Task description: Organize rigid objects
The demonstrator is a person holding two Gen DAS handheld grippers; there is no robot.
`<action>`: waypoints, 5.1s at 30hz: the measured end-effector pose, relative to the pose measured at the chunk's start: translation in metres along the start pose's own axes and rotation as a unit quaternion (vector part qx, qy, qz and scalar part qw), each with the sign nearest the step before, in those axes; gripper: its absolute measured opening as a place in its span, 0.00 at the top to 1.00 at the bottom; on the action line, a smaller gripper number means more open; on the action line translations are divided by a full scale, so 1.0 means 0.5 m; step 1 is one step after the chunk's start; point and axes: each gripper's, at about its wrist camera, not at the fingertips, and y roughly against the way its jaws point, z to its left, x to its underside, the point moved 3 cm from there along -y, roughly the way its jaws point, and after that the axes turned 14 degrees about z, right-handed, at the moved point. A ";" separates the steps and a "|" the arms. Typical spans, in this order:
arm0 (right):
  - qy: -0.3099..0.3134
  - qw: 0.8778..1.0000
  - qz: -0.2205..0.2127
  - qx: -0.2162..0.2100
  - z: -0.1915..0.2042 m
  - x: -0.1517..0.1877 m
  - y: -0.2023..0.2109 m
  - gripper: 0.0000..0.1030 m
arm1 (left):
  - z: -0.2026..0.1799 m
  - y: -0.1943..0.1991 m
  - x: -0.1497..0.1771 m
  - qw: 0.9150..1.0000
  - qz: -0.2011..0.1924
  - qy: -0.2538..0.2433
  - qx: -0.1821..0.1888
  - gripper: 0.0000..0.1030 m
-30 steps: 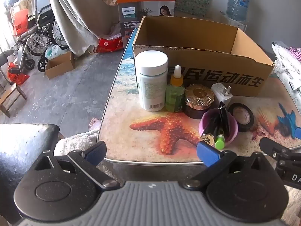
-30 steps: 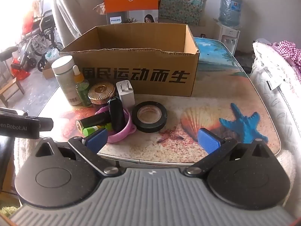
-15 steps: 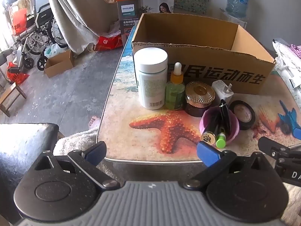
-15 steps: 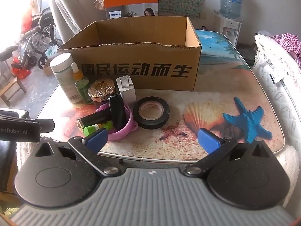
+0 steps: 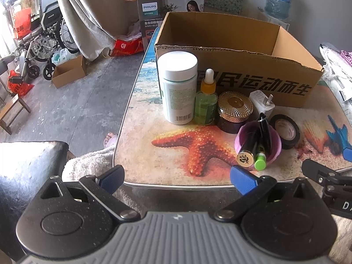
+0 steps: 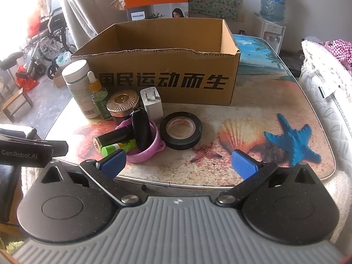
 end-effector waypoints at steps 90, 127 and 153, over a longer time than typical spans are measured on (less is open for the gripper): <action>-0.034 0.972 0.022 -0.231 -0.018 -0.106 -0.114 0.61 | -0.076 -0.079 -0.090 0.978 0.008 -0.122 0.170 0.55; -0.080 0.934 0.046 -0.345 -0.071 -0.136 -0.179 0.85 | -0.201 -0.083 -0.104 0.962 -0.027 -0.240 0.132 0.75; -0.125 0.922 0.051 -0.363 -0.106 -0.111 -0.193 0.81 | -0.246 -0.090 -0.087 0.959 -0.050 -0.273 0.064 0.82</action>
